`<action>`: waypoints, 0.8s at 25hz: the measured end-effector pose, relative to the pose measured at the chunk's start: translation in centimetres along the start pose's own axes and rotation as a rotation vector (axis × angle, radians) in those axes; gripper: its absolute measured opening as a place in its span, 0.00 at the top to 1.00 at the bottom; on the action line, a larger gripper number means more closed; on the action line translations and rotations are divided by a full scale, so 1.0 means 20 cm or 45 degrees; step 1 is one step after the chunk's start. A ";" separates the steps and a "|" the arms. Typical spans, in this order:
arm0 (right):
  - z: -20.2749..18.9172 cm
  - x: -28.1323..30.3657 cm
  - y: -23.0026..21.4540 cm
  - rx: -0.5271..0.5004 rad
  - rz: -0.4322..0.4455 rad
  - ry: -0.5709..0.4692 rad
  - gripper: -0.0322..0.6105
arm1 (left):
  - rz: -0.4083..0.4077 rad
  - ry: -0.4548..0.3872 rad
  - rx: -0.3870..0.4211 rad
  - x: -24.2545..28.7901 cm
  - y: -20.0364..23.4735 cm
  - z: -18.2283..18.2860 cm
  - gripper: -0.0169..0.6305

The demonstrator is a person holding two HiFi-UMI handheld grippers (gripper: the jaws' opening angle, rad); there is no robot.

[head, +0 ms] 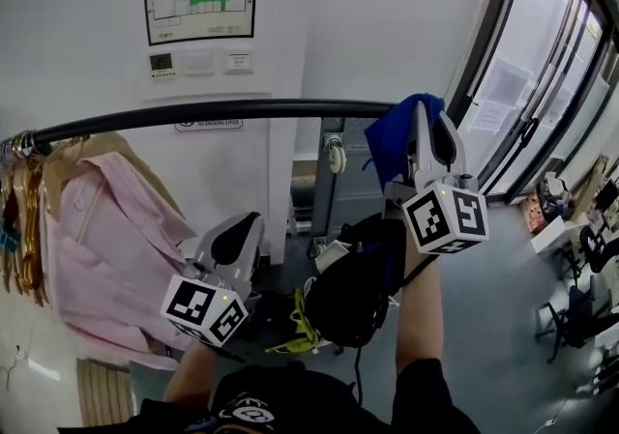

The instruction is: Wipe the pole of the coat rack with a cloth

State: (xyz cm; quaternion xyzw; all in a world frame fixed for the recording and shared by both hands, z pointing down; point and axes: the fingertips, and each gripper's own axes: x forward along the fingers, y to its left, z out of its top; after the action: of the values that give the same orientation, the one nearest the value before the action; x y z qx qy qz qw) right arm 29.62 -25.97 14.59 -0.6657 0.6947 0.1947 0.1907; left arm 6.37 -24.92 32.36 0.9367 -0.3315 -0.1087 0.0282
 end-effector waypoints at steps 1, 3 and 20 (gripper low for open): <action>0.00 0.00 0.00 -0.014 -0.003 0.000 0.90 | 0.003 -0.002 -0.001 0.00 0.00 0.00 0.97; 0.00 0.00 0.00 -0.020 -0.001 -0.004 0.90 | 0.012 -0.005 -0.001 0.00 0.00 0.00 0.97; 0.00 0.00 0.01 -0.012 0.008 -0.033 0.90 | 0.047 0.002 -0.002 -0.03 0.06 -0.02 0.97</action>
State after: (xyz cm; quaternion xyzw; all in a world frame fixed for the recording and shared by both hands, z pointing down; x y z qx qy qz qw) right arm 29.47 -25.92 14.62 -0.6619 0.6931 0.2074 0.1960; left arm 5.15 -25.49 32.99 0.9306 -0.3485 -0.1077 0.0310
